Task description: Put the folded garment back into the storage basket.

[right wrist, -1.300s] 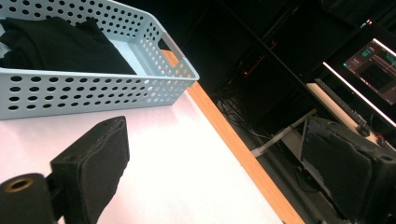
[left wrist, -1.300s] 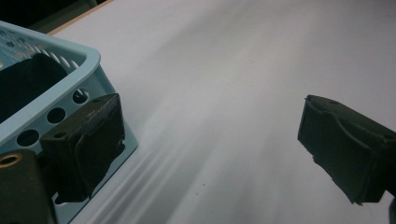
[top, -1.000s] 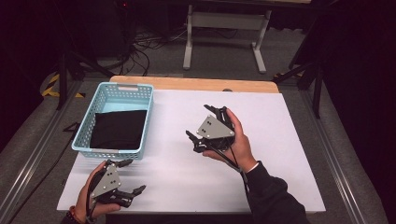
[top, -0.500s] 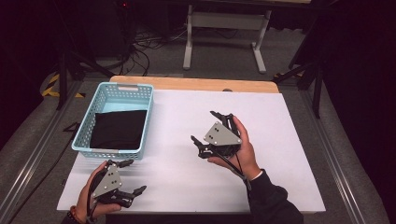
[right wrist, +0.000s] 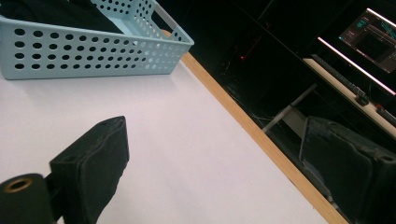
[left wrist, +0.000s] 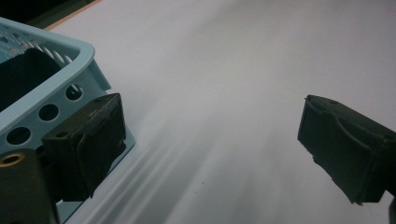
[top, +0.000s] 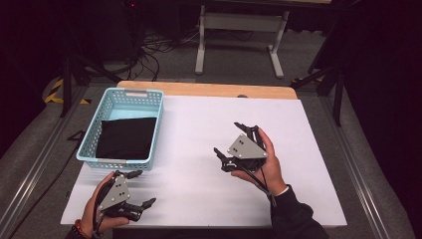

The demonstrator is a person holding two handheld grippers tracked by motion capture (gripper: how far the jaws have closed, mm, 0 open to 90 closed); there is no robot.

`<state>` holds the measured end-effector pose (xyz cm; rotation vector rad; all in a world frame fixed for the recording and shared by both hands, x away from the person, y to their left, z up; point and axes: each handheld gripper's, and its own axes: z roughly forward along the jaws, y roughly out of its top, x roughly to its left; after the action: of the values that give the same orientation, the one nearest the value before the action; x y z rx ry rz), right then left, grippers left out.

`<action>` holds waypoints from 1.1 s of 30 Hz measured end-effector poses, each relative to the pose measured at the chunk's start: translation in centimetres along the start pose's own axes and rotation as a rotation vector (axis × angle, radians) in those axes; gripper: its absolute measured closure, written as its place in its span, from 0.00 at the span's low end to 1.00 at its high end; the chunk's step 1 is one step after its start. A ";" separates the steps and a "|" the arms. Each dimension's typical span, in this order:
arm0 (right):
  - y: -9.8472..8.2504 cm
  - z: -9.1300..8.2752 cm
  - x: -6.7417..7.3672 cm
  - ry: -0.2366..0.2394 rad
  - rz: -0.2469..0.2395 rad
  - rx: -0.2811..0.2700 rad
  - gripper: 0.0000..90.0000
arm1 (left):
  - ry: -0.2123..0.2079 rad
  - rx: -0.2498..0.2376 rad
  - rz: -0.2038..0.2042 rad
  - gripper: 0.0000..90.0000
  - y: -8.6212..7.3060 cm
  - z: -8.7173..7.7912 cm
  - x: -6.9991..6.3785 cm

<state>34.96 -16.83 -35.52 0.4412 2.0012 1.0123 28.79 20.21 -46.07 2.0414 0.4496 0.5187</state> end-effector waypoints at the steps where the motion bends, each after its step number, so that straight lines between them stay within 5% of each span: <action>1: -0.1 -0.2 -0.1 0.002 0.001 -0.001 0.10 | 0.000 0.001 0.000 0.09 0.0 0.0 0.0; 33: -3.8 -3.6 -0.8 -0.017 0.023 0.037 0.10 | 0.022 0.010 0.005 0.09 0.0 -0.2 0.1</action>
<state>32.78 -21.46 -36.95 0.4922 2.0064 0.9834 28.77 20.38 -46.01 2.0489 0.4614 0.5426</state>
